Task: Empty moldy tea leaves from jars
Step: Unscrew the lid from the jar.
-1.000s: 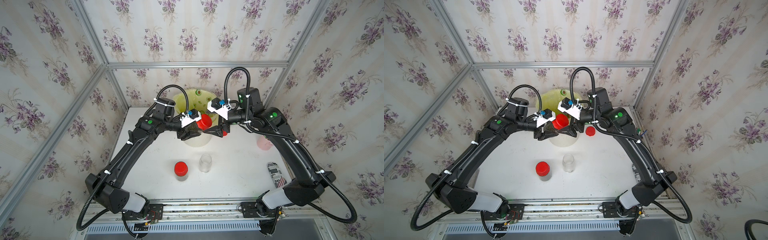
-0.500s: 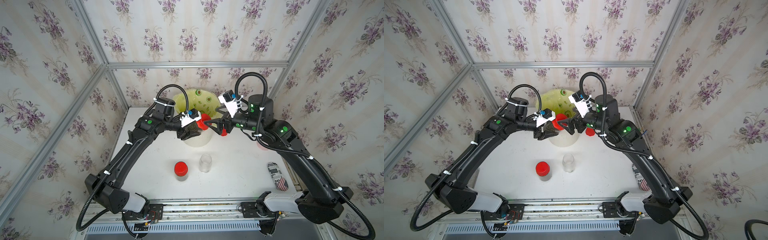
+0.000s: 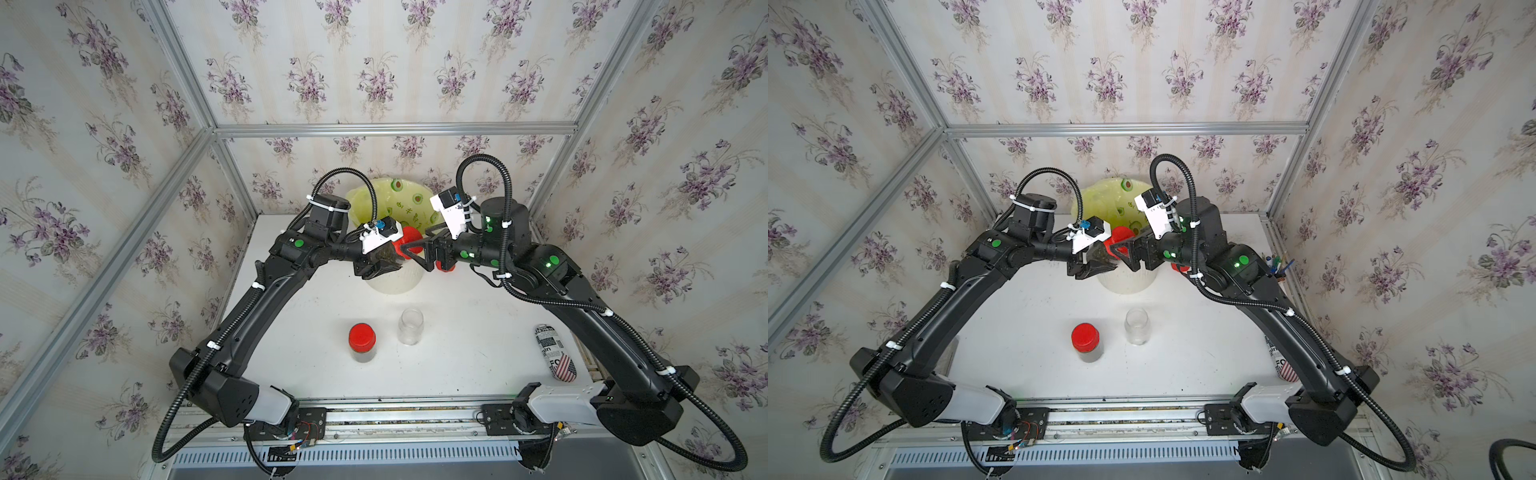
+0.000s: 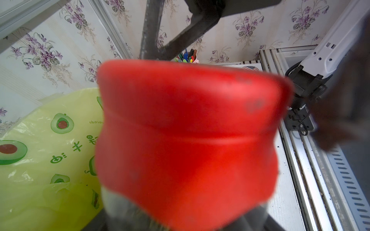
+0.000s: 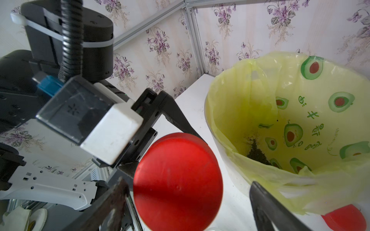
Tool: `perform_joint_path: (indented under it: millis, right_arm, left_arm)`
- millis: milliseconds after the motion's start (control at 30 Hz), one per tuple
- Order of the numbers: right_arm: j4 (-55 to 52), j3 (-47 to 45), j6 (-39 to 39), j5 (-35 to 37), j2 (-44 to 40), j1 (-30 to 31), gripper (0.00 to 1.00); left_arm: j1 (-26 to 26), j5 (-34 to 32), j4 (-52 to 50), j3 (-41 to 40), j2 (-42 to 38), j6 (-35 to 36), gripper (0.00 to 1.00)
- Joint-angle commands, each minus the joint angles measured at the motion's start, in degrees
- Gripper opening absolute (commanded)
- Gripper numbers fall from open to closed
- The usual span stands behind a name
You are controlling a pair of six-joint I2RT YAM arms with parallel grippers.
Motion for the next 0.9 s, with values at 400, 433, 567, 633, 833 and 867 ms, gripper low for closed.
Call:
perform_joint_path:
  millis: [400,433,567,633,833,867]
  right_arm:
    - [1.35,1.26,0.26,0.11,1.92,0.98,0.76]
    - [1.19,1.39,0.07,0.23,2.00,1.02,0.75]
    - [0.22,2.14,-0.86,0.60,2.67,0.98,0.69]
    - [-0.13,2.55,-1.48,0.66,2.89,1.04,0.65]
    - [-0.52,2.49,-5.05,-0.49,2.99,0.90,0.55]
    - [-0.75,2.88,-6.11,-0.89,3.11,0.80,0.54]
  left_arm:
    - [0.03,0.88,0.91,0.13,0.08,0.66,0.73]
    - [0.02,0.75,0.94,0.12,0.17,0.71,0.73]
    - [0.06,0.67,0.79,0.12,-0.03,0.80,0.73]
    - [0.03,0.56,0.79,0.12,-0.03,0.79,0.73]
    - [0.03,0.82,0.72,0.12,-0.03,0.69,0.73]
    - [0.04,0.93,0.71,0.12,-0.03,0.71,0.73]
